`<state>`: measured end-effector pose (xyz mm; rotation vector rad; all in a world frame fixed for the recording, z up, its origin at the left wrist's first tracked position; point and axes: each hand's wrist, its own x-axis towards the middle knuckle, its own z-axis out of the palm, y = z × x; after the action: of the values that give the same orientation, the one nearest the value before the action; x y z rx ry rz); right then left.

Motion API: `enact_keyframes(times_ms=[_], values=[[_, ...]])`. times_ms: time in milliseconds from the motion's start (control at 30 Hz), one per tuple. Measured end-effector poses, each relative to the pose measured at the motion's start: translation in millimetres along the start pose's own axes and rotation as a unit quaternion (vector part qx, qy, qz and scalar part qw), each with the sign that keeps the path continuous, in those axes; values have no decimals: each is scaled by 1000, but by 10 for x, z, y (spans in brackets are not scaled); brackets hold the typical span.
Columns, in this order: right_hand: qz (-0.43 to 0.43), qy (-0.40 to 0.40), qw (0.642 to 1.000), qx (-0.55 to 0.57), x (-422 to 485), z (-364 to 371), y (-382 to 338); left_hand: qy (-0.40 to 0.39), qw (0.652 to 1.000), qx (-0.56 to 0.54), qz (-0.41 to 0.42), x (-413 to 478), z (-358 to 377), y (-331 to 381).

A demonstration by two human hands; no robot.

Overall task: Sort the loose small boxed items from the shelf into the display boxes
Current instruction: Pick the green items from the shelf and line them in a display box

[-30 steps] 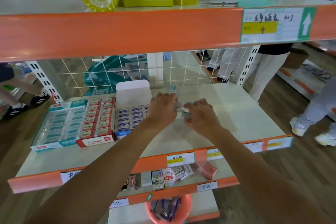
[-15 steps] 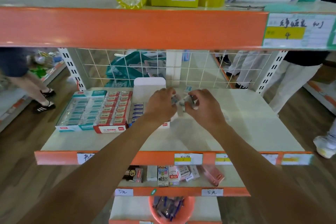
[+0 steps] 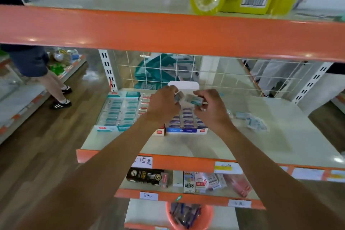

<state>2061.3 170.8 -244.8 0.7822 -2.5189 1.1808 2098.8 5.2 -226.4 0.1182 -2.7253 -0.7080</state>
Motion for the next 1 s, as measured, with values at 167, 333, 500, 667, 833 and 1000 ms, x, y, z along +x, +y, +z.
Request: enact_keyframes(times_ms=[167, 333, 500, 667, 833, 1000], values=[[-2, -15, 999, -48, 92, 252, -238, -7, 1000, -24, -7, 0, -182, -321], [14, -26, 999, -43, 176, 516, -499, -6, 999, -53, -7, 7, -365, -610], [13, -36, 998, -46, 247, 802, -702, -38, 996, -79, -21, 10, -492, -948], [-5, -42, 998, -47, 291, 1085, -871, -51, 988, -135, -48, -26, -665, -1291], [8, -46, 997, -66, 329, 1281, -982, -57, 982, -164, -69, -43, -759, -1563], [31, -58, 994, -88, 401, 1455, -1016, -77, 981, -158, -76, -25, -792, -1796]])
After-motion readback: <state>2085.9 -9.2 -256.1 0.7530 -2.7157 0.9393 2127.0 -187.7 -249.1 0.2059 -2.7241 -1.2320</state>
